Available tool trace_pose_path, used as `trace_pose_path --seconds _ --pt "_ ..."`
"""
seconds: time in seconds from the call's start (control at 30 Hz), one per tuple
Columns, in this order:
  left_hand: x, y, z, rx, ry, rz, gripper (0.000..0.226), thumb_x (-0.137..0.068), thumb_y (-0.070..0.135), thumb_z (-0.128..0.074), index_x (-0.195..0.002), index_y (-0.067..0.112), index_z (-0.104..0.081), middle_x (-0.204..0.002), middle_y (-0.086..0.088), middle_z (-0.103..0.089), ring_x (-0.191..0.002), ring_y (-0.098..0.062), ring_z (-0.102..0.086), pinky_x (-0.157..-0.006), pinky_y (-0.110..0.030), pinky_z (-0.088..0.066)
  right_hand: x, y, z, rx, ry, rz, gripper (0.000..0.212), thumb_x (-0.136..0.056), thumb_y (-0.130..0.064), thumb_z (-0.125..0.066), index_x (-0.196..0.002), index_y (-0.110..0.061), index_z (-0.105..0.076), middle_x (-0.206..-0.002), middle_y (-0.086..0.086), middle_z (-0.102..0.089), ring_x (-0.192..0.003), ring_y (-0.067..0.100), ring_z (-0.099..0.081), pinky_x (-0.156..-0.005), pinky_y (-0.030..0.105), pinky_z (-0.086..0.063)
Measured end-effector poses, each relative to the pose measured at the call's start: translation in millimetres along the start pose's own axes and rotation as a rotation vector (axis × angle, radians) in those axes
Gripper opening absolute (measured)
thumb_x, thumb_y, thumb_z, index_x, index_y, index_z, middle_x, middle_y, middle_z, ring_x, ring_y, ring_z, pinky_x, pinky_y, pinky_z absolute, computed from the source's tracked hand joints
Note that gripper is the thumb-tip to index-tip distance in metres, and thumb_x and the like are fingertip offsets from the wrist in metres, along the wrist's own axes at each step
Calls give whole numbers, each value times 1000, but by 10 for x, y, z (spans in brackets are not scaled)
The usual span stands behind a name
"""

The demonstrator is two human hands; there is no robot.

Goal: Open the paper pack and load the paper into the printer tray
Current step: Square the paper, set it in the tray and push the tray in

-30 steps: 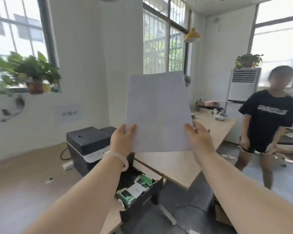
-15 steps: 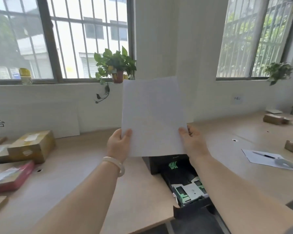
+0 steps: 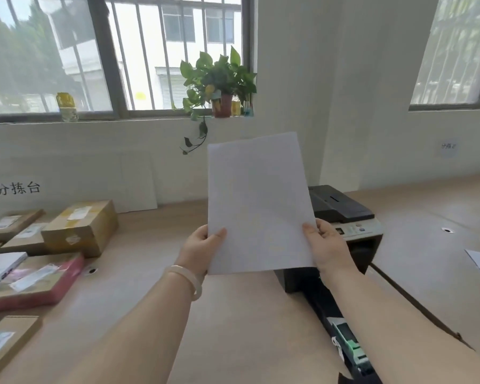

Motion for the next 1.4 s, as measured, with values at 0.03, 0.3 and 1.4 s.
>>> trace_pose_path --seconds 0.03,0.3,1.4 --pt "-50 -97 8 12 -24 37 8 -91 18 -59 -95 17 -66 -91 -2 -69 -81 -23 -65 -78 -41 -52 -38 115 -11 -1 -10 -21 13 -97 -20 -52 -95 -24 -64 -103 8 -70 -95 27 -66 -88 45 -53" --pt "-414 -876 39 163 -7 233 22 -89 24 -62 -110 17 -64 -100 -7 -74 -85 -27 -71 -76 -41 -58 -342 1080 -91 49 -105 -173 14 -95 -23 -55 -100 -25 -68 -100 4 -75 -93 25 -71 -88 46 -56" --pt "-1057 -3298 58 -37 328 489 41 -68 30 -77 -107 18 -71 -111 -6 -73 -107 -22 -66 -98 -47 -48 -1199 3406 -230 121 -441 -619 27 -79 -12 -74 -104 -23 -74 -101 -4 -77 -101 17 -70 -90 38 -52"
Point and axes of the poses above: each hand's wrist, its own x-axis away from the middle knuckle, its own z-axis out of the back of the hand, y = z × x, the point moved 10 cm from there along -x, towards the middle knuckle
